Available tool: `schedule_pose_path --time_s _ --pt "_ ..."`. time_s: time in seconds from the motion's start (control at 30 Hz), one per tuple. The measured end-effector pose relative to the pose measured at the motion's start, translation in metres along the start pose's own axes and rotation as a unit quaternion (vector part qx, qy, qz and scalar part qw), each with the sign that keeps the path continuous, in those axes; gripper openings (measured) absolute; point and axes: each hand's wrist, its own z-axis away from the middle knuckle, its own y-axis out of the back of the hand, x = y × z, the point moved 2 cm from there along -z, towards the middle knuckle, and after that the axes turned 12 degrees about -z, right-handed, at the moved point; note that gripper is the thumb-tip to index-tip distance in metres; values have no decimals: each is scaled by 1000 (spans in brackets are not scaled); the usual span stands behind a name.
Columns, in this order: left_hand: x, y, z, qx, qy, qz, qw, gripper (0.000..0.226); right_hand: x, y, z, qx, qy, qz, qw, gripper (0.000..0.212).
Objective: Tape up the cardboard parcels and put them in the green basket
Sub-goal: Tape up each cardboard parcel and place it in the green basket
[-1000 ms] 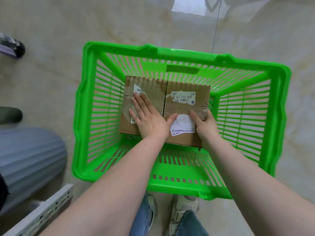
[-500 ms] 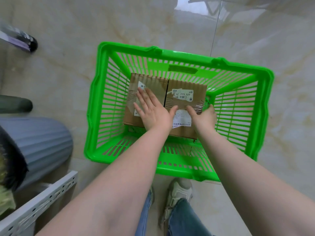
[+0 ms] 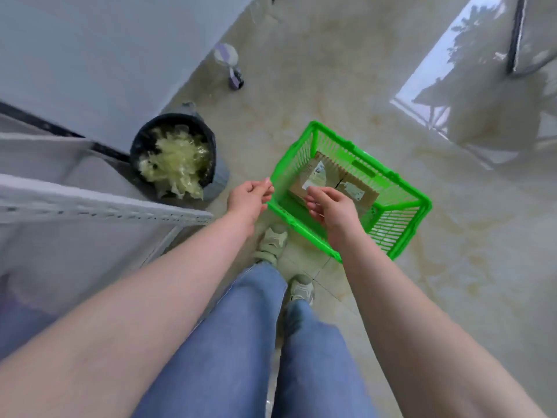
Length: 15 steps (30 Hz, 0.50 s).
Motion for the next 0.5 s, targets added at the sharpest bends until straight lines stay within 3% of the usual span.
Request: schedule_pose_path --time_s 0.2,0.37,0.5 --pt "0 173 166 110 -2 215 970 18 -12 -143 152 -192 -25 90 977 5" --pt "-45 285 268 213 4 375 902 16 21 -257 257 -326 -47 183 926 5" --pt "-85 360 322 280 -4 458 844 16 64 -333 331 -389 -52 241 888 6"
